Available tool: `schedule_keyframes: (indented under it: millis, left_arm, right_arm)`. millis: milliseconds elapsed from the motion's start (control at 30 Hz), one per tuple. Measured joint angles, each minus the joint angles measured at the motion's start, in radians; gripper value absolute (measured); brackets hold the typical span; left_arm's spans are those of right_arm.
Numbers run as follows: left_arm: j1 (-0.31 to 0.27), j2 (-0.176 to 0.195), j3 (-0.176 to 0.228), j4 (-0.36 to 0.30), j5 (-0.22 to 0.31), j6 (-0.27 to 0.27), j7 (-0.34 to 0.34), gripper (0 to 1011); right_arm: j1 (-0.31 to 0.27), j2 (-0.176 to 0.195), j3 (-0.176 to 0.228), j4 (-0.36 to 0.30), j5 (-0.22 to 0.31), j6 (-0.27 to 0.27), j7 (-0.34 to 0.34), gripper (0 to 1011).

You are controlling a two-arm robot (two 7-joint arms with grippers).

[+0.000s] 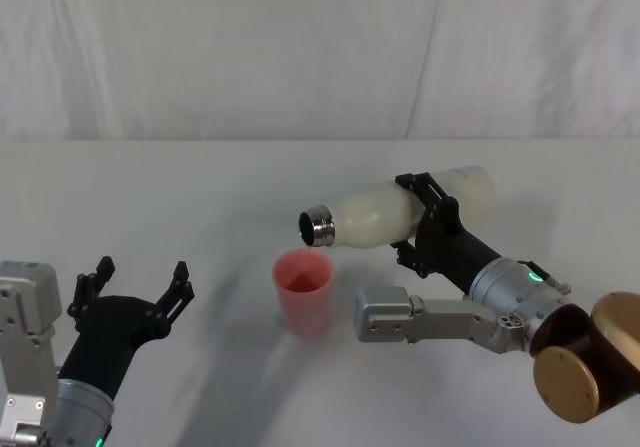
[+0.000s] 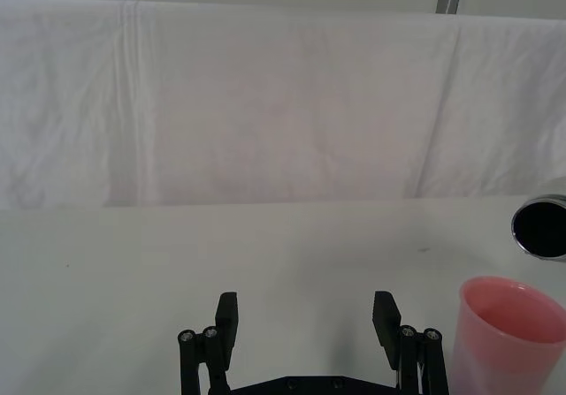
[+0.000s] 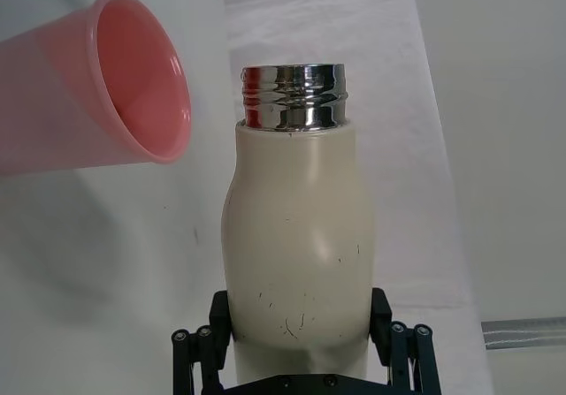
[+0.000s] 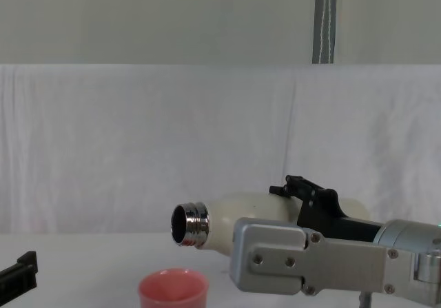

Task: Grasp the thermos with one hand and pour water into the cup lid.

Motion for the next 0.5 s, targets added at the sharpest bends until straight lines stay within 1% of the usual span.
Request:
schedule_keyframes:
  millis: [300, 500]
  left_arm:
    - [0.000, 0.000, 0.000, 0.000, 0.000, 0.000, 0.000, 1001]
    - [0.000, 0.000, 0.000, 0.000, 0.000, 0.000, 0.000, 1001]
  right_arm:
    - [0.003, 0.002, -0.001, 0.000, 0.000, -0.002, 0.007, 950]
    - [0.016, 0.005, -0.014, 0.006, -0.007, -0.008, 0.016, 950]
